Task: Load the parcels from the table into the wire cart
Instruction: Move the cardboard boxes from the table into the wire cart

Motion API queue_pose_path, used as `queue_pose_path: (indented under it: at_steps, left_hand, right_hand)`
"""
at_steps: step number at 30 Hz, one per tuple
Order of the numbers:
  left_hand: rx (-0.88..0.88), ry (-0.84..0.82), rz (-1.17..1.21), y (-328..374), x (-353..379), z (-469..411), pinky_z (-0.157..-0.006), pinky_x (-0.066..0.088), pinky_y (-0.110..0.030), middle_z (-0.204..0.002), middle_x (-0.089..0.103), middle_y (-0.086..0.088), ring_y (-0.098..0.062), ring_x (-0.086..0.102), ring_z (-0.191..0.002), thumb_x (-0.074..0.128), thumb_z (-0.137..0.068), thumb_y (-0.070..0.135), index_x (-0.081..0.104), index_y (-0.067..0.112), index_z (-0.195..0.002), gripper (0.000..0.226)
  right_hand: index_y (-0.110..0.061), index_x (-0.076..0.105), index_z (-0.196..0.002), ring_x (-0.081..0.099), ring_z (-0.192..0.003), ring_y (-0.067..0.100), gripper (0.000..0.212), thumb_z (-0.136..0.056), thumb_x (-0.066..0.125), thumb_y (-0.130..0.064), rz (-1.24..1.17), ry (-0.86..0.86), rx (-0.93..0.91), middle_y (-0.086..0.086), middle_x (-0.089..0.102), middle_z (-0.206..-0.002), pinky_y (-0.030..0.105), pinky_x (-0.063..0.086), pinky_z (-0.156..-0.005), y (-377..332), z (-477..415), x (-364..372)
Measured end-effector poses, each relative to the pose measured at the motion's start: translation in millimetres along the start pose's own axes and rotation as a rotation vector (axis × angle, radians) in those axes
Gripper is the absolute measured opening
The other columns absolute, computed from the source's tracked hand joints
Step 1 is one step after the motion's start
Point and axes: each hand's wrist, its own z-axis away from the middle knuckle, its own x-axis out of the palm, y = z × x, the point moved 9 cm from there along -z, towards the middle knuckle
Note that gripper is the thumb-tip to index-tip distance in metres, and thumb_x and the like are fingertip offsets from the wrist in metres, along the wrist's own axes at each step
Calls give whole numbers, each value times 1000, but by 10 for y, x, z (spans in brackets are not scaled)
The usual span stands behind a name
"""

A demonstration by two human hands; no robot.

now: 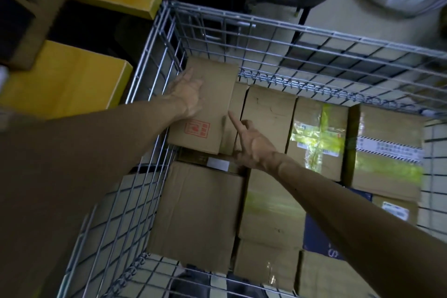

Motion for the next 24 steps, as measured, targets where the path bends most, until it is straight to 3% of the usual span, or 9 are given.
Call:
queue_pose_path:
  at_steps: [5, 10, 16, 24]
  left_hand:
    - [-32, -59, 52, 112, -355, 804, -122, 7, -32, -166, -3, -8, -28, 1, -152, 56, -99, 31, 20, 20, -157, 70]
    - [-78, 64, 90, 221, -901, 1816, -123, 13, -39, -165, 5, -10, -28, 6, -152, 58, -96, 36, 28, 22, -155, 67]
    - [-143, 115, 201, 245, -1434, 2845, -122, 13, -44, -166, 3, -7, -27, 3, -152, 55, -99, 36, 27, 21, -155, 65]
    - [-159, 195, 185, -2, -1819, 3961, -121, 19, -46, -165, 8, -7, -28, 9, -152, 56, -97, 38, 28, 21, -154, 65]
  right_hand:
    - [-32, -10, -156, 39, -135, 39, 112, -84, 75, -20, 67, -57, 42, 21, 14, -158, 46, 39, -111, -127, 517, -375]
    - [-27, -4, -157, 30, -140, 38, 100, -88, 69, -29, 76, -74, 57, 18, 14, -159, 42, 35, -113, -485, 1192, -722]
    - [-25, 4, -158, 25, -144, 38, 86, -95, 58, -43, 113, -16, 33, 15, 8, -162, 45, 30, -116, -953, 1988, -1193]
    - [-25, 13, -157, 22, -145, 36, 82, -93, 59, -48, 119, 80, -5, 12, 12, -162, 51, 28, -117, -1620, 2694, -1497]
